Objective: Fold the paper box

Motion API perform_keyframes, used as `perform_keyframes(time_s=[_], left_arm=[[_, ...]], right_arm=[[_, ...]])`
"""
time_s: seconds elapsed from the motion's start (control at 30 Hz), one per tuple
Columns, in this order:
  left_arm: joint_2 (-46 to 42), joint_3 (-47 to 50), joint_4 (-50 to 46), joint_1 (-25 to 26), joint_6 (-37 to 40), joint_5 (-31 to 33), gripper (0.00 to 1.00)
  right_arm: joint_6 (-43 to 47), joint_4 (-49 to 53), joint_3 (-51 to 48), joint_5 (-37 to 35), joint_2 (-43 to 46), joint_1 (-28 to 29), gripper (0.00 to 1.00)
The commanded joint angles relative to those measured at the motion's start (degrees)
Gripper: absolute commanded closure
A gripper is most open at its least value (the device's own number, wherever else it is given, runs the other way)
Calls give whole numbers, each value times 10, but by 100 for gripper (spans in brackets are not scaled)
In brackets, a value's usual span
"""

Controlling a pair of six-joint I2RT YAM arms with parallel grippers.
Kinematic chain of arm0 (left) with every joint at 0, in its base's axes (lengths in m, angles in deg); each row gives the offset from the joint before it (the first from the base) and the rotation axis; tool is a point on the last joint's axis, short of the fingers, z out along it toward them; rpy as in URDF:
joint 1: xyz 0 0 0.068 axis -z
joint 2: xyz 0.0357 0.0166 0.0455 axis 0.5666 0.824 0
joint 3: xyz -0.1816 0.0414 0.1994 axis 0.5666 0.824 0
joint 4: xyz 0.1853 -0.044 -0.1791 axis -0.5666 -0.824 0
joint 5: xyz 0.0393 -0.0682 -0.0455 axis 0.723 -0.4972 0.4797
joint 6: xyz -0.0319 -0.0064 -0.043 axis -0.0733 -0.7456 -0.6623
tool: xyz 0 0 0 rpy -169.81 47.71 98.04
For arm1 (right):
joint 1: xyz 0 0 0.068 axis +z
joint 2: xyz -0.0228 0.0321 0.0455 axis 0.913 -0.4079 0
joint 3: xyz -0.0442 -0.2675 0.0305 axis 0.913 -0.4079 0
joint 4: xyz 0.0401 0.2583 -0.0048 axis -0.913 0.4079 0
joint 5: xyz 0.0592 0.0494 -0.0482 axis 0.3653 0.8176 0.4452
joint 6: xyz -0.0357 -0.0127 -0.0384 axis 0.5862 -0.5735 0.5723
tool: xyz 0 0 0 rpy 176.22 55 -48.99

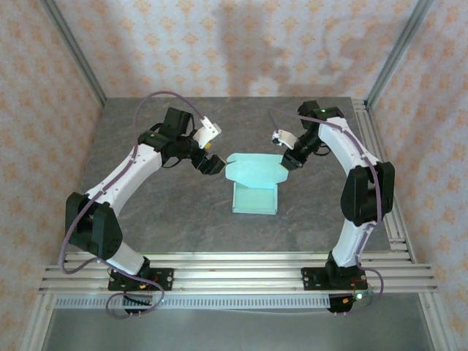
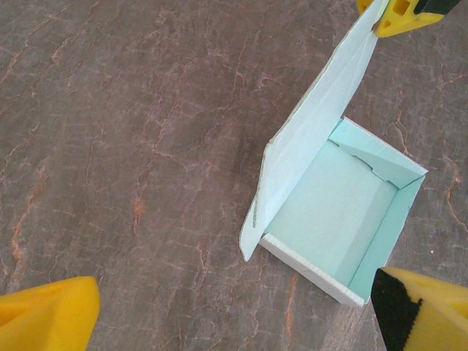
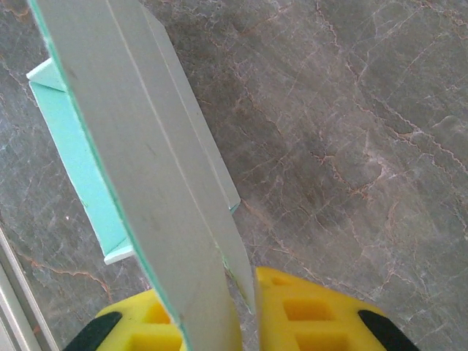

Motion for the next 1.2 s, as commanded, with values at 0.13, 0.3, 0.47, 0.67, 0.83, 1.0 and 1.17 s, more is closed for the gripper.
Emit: perform_keyframes(time_s=[0.13,0.3,0.47,0.67,0.83,1.0,1.17], left_arm=[[9,1,11,2,-5,-19,4],[9,1,10,3,-5,-20,4],[9,1,8,2,-5,-20,4],[13,-3,8,2,-6,-22,4],[11,-4,5,2,-7,-19,4],[16,-4,10,13,-11,8,5],[48,-28,-8,30,37,32,10]], right_arm=[[7,7,-10,7,-9,-5,82],[6,4,-10,6,-14,-5,82],[7,4,-10,7,-17,-4,83],[10,2,-14,21,-16,-5,86],[10,3,-15,22,-7,-6,100],[13,-5,-29,18,8,-5,100],[20,-27,-52,16,30,-4,100]])
